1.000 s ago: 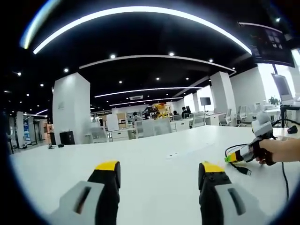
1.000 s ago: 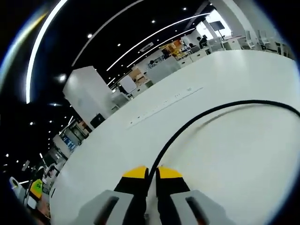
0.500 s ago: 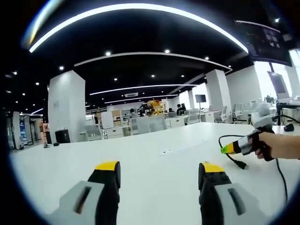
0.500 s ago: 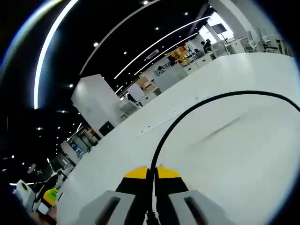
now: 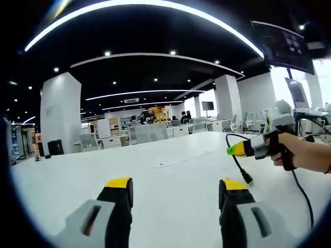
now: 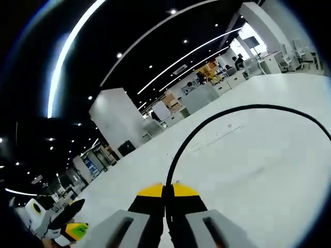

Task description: Find the data cable on the table. Grasp the USB connector end of the cable and insert it into the USB port on the table

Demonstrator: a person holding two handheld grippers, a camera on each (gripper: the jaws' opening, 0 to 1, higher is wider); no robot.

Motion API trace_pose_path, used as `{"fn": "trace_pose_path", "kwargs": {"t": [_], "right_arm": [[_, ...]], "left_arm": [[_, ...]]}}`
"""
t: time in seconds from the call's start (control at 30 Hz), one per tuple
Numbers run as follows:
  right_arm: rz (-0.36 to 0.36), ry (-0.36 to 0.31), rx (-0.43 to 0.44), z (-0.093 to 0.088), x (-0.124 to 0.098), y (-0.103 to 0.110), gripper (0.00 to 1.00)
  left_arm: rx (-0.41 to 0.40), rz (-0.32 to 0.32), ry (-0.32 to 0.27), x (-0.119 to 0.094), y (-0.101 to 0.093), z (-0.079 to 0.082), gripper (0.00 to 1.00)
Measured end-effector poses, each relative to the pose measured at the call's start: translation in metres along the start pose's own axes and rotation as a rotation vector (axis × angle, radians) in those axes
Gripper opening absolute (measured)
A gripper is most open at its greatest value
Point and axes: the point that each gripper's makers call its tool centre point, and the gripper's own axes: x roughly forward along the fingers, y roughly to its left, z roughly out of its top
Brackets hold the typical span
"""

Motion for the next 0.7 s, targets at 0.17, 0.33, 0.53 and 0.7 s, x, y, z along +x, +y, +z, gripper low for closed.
{"fn": "trace_pose_path", "kwargs": {"t": [0.17, 0.33, 0.53, 0.7], "right_arm": [[0.035, -0.026, 0.007, 0.01, -0.002, 0.012, 0.05], [0.051, -0.058, -0.001, 0.017, -0.004, 0.022, 0.05], [0.073, -0.098, 0.024, 0.03, -0.008, 0.036, 0.05], [0.08, -0.136, 0.014, 0.044, -0.01, 0.05, 0.05]], "left_arm": [[0.017, -0.037, 0.012, 0.008, -0.018, -0.002, 0.67], [0.047, -0.067, 0.005, 0.014, -0.034, -0.002, 0.61], [0.123, -0.11, -0.016, 0.024, -0.062, 0.0, 0.61], [0.251, -0.135, -0.081, 0.038, -0.091, 0.013, 0.55]]}}
